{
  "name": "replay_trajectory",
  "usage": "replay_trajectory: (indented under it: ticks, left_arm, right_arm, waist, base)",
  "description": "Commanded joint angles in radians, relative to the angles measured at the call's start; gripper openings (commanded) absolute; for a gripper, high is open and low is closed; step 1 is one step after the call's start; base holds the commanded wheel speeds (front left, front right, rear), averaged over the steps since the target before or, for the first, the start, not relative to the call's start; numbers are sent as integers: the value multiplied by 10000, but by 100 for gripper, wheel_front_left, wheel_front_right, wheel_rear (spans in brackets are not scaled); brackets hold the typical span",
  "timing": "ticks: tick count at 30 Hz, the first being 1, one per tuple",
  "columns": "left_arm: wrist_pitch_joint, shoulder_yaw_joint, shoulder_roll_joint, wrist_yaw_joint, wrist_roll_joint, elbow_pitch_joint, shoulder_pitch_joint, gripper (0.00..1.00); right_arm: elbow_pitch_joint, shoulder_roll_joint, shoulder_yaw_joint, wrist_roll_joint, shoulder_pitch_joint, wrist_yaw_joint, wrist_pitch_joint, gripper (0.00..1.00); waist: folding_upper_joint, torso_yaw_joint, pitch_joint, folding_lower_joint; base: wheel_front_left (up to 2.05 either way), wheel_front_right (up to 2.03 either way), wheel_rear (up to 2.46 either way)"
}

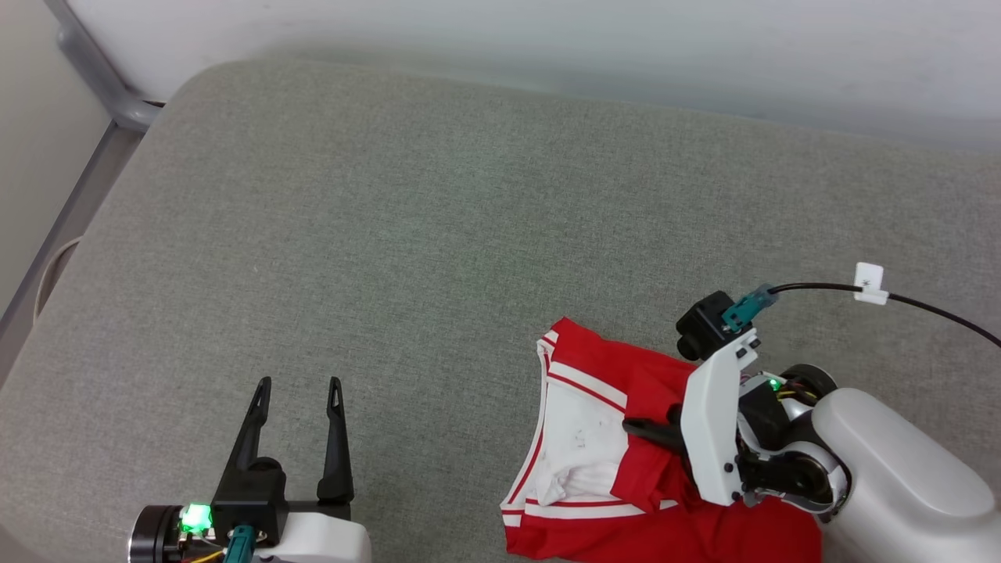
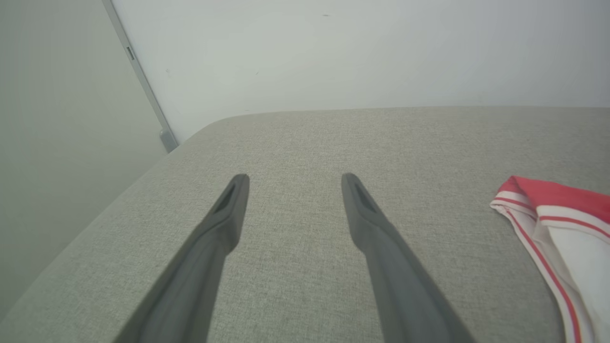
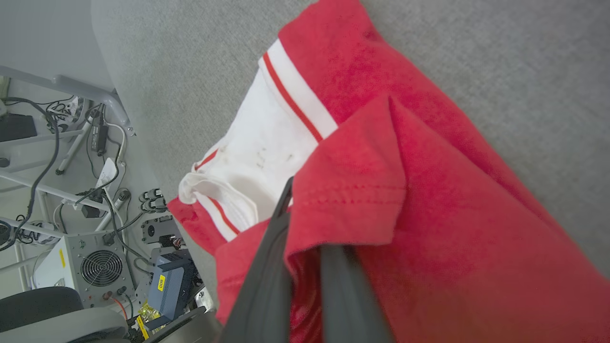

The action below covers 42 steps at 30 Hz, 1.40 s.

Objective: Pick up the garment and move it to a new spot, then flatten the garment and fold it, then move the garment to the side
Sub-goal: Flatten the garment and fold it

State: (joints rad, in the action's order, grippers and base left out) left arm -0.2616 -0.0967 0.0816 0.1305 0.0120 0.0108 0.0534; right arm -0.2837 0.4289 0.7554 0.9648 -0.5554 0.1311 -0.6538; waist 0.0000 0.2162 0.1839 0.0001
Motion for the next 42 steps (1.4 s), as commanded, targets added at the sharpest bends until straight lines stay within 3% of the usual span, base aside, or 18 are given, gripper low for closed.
replay_trajectory:
  ticks: [1, 7, 8, 9, 10, 19, 26, 33, 42]
  left_arm:
    - [-46, -40, -51, -31, 35, 12, -152, 100]
    - [-46, -97, -106, -39, 25, 94, -261, 100]
    - [-46, -85, -106, -38, 19, 110, -268, 100]
    - [-46, -75, -104, -37, 12, 125, -253, 100]
    - [-46, -62, -103, -40, 4, 152, -218, 100]
    - [-46, 138, 70, -46, -23, 176, 254, 100]
    - [-36, 278, 223, -117, 15, 128, 550, 100]
    - [-36, 368, 238, -85, 10, 43, 819, 100]
    - [-36, 434, 263, -69, -37, -271, 1054, 100]
  right_arm:
    - [-152, -107, 119, -36, -190, -8, 78, 0]
    - [-1001, -333, 721, 37, -507, -8, 634, 0]
    - [-1060, -328, 802, 71, -518, -8, 731, 13]
    - [-1114, -286, 824, 113, -530, -8, 871, 46]
    - [-1108, -242, 805, 208, -500, -8, 1045, 100]
    - [460, 850, 360, 273, 241, -8, 3360, 100]
    - [657, 1309, -1109, -1645, 942, -8, 6033, 100]
    - [274, 337, -3740, -4494, 2113, -9, 8347, 100]
    - [1568, -1656, -6399, -7377, 4279, -10, 9138, 100]
  waist:
    - [0, 27, 71, -1]
    - [0, 52, 154, -1]
    - [0, 38, 121, -1]
    - [0, 20, 72, -1]
    - [0, 1, 9, -1]
    - [0, -508, -675, -1]
    - [0, -1121, -1082, -1]
    - [0, -1622, -1391, -1]
    - [0, -1942, -1623, -1]
  base:
    - [0, 0, 0]
    - [0, 0, 0]
    - [0, 0, 0]
    - [0, 0, 0]
    - [0, 0, 0]
    - [0, 0, 0]
    - [0, 0, 0]
    - [0, 0, 0]
    - [0, 0, 0]
